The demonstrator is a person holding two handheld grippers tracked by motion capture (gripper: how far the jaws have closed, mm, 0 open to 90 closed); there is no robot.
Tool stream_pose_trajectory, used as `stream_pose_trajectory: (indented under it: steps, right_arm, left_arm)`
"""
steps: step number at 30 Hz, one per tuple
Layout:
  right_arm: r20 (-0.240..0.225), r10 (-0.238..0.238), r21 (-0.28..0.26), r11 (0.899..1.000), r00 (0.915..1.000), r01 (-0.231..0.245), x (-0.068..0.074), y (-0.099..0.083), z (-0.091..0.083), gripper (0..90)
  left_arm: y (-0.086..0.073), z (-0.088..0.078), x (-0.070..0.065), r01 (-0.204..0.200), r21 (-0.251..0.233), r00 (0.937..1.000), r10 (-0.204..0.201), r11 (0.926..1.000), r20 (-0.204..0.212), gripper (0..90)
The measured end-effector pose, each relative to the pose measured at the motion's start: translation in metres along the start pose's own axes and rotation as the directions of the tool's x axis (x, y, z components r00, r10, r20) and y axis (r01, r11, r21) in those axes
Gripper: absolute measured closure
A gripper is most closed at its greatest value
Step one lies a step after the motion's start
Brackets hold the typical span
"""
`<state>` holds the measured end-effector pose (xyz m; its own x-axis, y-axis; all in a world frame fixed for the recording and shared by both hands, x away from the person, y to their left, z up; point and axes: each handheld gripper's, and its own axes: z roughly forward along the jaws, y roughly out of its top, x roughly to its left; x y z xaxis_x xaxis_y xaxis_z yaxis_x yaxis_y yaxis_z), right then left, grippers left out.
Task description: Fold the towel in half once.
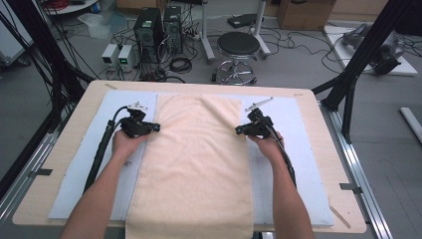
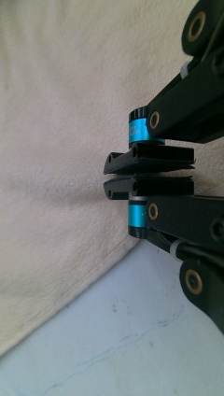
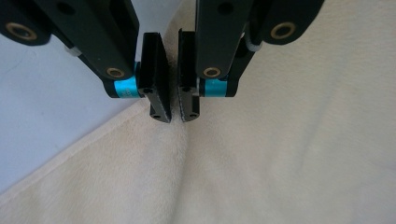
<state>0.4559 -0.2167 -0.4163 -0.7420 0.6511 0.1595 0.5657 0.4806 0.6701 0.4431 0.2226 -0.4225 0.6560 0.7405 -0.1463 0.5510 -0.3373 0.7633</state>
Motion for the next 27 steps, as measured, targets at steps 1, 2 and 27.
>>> stream_pose_trajectory:
  steps: [1, 2, 27]
  right_arm:
    - [-0.01, -0.002, -0.014, 1.0, 0.9999, 0.002, 0.001, 0.001, -0.004, 84.4]
    - [-0.019, -0.007, -0.029, 1.0, 0.9998, 0.006, 0.002, 0.002, -0.009, 84.4]
    - [-0.158, -0.268, -0.07, 0.963, 0.9502, 0.26, 0.133, -0.081, -0.095, 72.0]
  left_arm:
    - [0.002, -0.006, 0.0, 0.0, -0.019, 1.0, 0.0, 0.9998, 0.01, 85.5]
    - [0.004, -0.012, -0.001, -0.009, -0.033, 0.9998, 0.01, 0.9994, 0.016, 85.5]
    - [-0.107, -0.115, -0.103, -0.206, -0.058, 0.9713, 0.211, 0.9768, 0.109, 77.0]
